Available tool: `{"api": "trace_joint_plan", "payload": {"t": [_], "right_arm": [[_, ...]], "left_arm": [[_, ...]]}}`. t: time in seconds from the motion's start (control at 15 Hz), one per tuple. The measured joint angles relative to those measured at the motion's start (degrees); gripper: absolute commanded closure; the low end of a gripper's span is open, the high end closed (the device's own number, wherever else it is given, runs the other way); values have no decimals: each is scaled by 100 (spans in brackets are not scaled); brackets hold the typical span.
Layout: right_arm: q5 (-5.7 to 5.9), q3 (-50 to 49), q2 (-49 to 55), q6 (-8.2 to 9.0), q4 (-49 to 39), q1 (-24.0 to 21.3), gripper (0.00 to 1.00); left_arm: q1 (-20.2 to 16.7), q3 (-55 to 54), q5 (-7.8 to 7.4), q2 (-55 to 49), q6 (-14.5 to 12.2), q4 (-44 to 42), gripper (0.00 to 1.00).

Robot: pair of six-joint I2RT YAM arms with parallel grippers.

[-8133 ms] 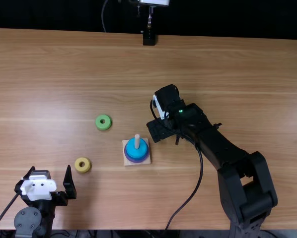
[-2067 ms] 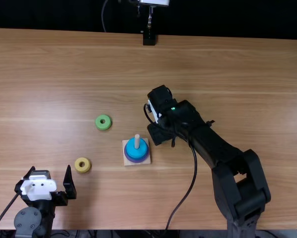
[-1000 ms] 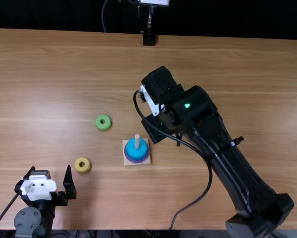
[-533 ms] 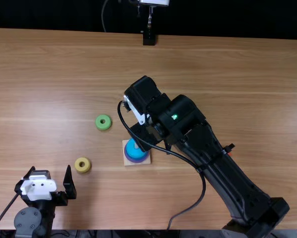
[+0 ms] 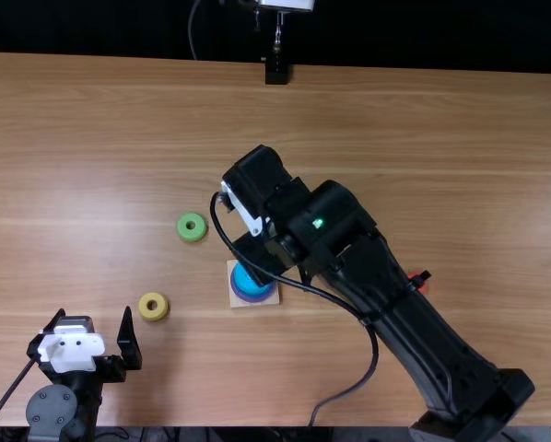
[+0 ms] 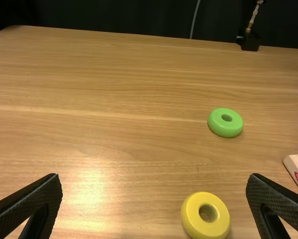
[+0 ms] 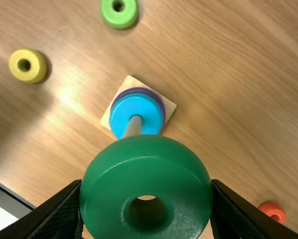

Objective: Build the Hanoi tower: stack the rings onto the peg from bottom to top in this color order: purple, dark blue, light blue, dark green, light green, yellow, orange.

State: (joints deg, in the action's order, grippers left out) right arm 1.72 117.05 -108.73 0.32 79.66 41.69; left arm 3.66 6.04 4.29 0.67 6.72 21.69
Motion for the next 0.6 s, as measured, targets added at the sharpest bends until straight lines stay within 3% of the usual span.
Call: {"api": "trace_joint_plan", "payload": {"t": [0.6], "right_arm": [[-31,0,-2,133,-39,107,100]], "left_arm": [[-2,0,2,0,-2,2,0]]}}
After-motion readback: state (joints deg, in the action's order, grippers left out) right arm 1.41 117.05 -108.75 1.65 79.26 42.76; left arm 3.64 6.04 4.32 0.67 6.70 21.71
